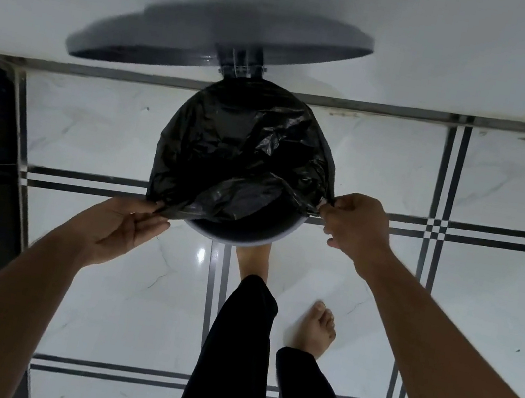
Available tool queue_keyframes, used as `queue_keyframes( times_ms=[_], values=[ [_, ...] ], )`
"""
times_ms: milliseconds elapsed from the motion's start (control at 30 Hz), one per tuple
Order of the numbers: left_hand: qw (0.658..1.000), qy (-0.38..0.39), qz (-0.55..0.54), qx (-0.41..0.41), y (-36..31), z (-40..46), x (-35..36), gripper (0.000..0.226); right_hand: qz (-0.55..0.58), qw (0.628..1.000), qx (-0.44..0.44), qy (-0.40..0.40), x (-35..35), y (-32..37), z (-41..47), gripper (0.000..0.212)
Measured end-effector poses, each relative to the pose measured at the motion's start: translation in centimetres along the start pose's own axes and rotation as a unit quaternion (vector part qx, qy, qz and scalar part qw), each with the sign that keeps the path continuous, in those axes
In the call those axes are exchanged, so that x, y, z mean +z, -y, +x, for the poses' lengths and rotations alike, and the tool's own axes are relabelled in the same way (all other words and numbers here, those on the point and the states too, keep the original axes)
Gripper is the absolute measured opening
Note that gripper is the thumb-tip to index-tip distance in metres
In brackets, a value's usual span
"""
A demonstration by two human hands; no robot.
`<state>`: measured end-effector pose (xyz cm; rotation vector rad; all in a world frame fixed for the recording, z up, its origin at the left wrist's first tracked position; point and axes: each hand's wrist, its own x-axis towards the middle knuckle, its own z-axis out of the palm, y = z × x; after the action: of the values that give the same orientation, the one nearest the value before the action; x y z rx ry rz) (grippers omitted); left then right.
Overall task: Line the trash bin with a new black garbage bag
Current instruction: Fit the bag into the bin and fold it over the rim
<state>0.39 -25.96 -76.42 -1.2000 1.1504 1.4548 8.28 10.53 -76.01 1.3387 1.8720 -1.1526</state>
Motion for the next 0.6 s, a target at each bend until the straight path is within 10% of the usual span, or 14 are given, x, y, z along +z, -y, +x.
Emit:
queue_keyframes(
  times_ms=[267,500,600],
  values=[
    [0.983,0.038,0.179,-0.004,1.1,0.6,0.5,0.027,-0.13,0.99,0.024,0.046,0.1,-1.1,0.1,0.017],
    [0.867,-0.11,0.476,0.098,0.5,2.7,-0.5,0.016,-0.277,0.959,-0.04,0.045,0.4,0.1,0.8,0.013],
    [0.773,-0.209,0.587,0.118,0.6,3.1,0.3,0.047,-0.289,0.955,-0.06,0.031,1.0,0.1,1.6,0.016]
  ],
)
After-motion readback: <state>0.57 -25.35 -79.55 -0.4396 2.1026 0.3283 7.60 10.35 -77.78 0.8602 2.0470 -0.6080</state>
